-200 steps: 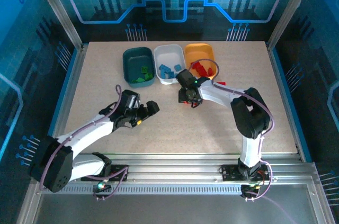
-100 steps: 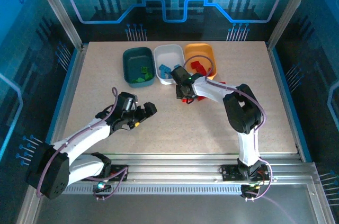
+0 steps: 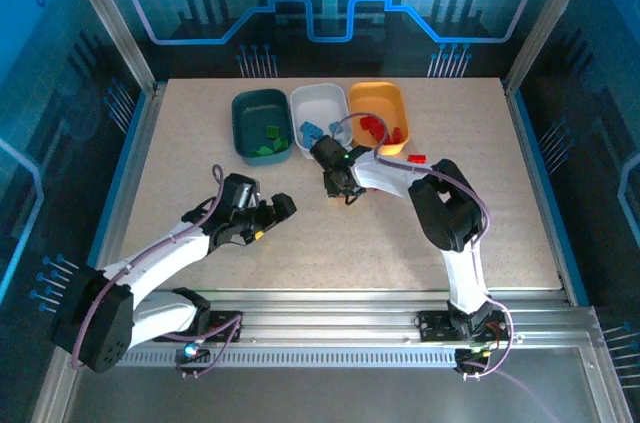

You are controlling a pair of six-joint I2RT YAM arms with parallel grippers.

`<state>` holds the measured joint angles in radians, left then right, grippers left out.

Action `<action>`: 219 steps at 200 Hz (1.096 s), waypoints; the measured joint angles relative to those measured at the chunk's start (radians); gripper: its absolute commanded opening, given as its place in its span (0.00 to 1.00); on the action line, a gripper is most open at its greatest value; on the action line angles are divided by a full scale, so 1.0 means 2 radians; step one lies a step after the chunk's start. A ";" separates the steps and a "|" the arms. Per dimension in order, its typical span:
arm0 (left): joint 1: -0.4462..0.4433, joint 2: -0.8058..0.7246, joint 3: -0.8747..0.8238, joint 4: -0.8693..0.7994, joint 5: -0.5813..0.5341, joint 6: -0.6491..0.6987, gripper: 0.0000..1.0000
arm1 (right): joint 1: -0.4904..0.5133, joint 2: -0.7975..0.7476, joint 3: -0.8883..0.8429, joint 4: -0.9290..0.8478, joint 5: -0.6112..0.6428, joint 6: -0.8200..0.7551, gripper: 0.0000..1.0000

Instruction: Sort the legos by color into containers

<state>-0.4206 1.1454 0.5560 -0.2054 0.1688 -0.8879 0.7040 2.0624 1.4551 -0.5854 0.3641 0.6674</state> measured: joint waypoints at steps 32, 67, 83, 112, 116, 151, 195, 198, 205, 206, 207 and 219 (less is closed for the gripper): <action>0.000 0.000 0.000 0.000 0.000 0.002 0.99 | 0.000 -0.008 -0.005 0.002 0.002 -0.007 0.31; 0.003 0.000 0.000 0.000 0.000 0.003 0.99 | -0.003 -0.079 -0.020 0.002 0.012 -0.022 0.31; 0.003 0.000 0.000 0.000 0.001 0.003 0.99 | -0.022 -0.108 -0.009 0.003 0.015 -0.035 0.31; 0.003 0.006 0.000 0.006 0.010 0.002 0.99 | -0.104 -0.090 0.053 0.011 0.009 -0.062 0.32; 0.003 0.008 0.000 0.008 0.013 0.002 0.99 | -0.115 -0.084 0.062 0.013 0.008 -0.064 0.33; -0.001 0.036 0.000 0.023 0.032 0.002 0.99 | -0.193 0.002 0.143 0.002 -0.015 -0.084 0.36; -0.026 0.088 0.036 0.023 0.043 0.013 0.99 | -0.202 0.074 0.237 -0.032 -0.040 -0.105 0.61; -0.027 0.092 0.039 0.023 0.044 0.013 0.99 | -0.202 0.074 0.238 -0.033 -0.041 -0.104 0.61; -0.030 0.099 0.048 0.023 0.044 0.014 0.99 | -0.201 0.072 0.239 -0.035 -0.042 -0.107 0.62; -0.030 0.100 0.049 0.023 0.045 0.014 0.99 | -0.201 0.072 0.239 -0.035 -0.043 -0.107 0.62; -0.031 0.101 0.051 0.023 0.045 0.015 0.99 | -0.201 0.071 0.239 -0.035 -0.043 -0.108 0.62; -0.033 0.112 0.062 0.023 0.045 0.015 0.99 | -0.200 0.062 0.229 -0.031 -0.043 -0.109 0.63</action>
<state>-0.4862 1.3689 0.6807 -0.1593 0.2588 -0.8574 0.3035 2.1857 1.9141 -0.6479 0.2790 0.4496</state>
